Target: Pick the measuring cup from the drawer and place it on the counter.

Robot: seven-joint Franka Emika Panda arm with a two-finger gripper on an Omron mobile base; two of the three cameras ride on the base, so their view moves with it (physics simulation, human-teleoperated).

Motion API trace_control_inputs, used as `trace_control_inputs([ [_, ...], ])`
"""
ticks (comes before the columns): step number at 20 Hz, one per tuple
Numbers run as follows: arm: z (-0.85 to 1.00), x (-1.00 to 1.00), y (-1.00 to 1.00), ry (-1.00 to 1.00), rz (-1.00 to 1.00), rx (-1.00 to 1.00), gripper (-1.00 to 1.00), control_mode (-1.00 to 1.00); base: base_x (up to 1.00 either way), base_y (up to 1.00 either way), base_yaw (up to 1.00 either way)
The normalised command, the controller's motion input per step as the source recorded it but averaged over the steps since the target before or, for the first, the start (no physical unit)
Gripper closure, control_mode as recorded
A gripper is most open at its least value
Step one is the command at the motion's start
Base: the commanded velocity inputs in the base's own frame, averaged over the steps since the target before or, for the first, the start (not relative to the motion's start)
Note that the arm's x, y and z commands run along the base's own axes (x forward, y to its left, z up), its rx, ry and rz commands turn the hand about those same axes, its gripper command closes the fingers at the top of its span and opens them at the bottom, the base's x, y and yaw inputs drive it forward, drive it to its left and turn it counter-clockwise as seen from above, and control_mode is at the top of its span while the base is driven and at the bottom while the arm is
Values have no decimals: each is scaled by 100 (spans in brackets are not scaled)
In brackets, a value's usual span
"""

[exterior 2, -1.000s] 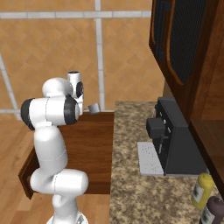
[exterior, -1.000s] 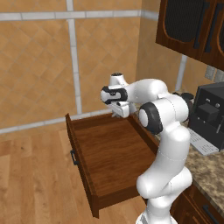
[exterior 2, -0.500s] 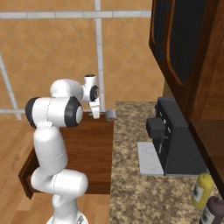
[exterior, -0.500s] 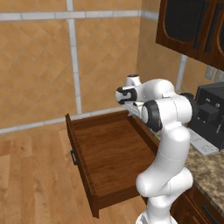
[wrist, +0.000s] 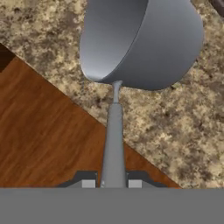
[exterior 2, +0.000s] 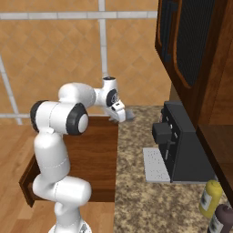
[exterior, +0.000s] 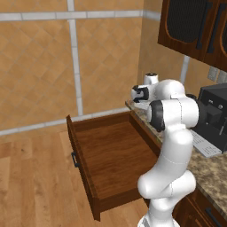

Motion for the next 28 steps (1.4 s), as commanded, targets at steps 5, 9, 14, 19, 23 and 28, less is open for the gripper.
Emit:
trace_control_inputs([
  [5, -23, 45, -44, -8, 16, 0, 100, -100, 0, 0, 0],
  [9, -40, 38, -23, 0, 2, 0, 100, -100, 0, 0, 0],
  [14, -39, 3, -24, -1, 0, 0, 100, -100, 0, 0, 0],
  [19, -51, 8, -16, 0, 3, 0, 100, -100, 0, 0, 0],
  [23, 4, 36, -2, 0, 5, 0, -100, -100, 0, 0, 0],
  [28, 13, 15, -32, 0, 0, 0, -100, -100, 0, 0, 0],
])
